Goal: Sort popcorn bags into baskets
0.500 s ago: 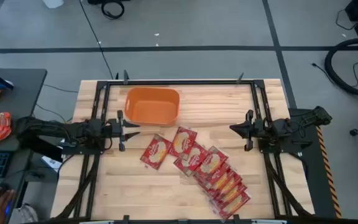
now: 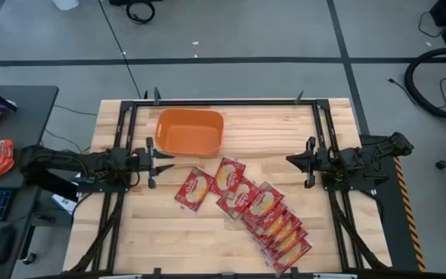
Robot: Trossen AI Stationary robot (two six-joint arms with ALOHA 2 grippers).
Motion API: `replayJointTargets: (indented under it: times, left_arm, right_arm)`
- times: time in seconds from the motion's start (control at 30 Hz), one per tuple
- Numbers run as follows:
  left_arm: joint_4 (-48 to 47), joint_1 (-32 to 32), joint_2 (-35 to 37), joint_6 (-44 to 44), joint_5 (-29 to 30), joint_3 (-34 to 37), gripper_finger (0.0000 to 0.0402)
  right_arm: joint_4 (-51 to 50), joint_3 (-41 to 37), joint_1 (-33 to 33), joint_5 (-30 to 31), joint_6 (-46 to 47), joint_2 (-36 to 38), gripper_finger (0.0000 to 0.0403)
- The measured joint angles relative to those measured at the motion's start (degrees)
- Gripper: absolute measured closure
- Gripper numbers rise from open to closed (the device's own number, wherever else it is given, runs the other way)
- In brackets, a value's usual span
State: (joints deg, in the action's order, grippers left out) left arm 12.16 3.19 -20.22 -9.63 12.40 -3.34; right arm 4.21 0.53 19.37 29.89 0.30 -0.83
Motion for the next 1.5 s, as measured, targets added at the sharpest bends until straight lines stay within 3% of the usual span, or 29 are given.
replayJointTargets:
  times: [1.4, 1.5]
  left_arm:
    - [0.18, 0.01, -0.01, 0.03, 0.00, 0.01, 0.0269]
    - [2.06, 0.05, 0.01, 8.30, -1.45, 0.01, 0.0269]
  right_arm:
    - [0.04, -0.01, -0.01, 0.08, -0.61, -0.01, 0.0380]
    - [1.13, -0.01, -0.01, 2.11, -2.66, -0.01, 0.0380]
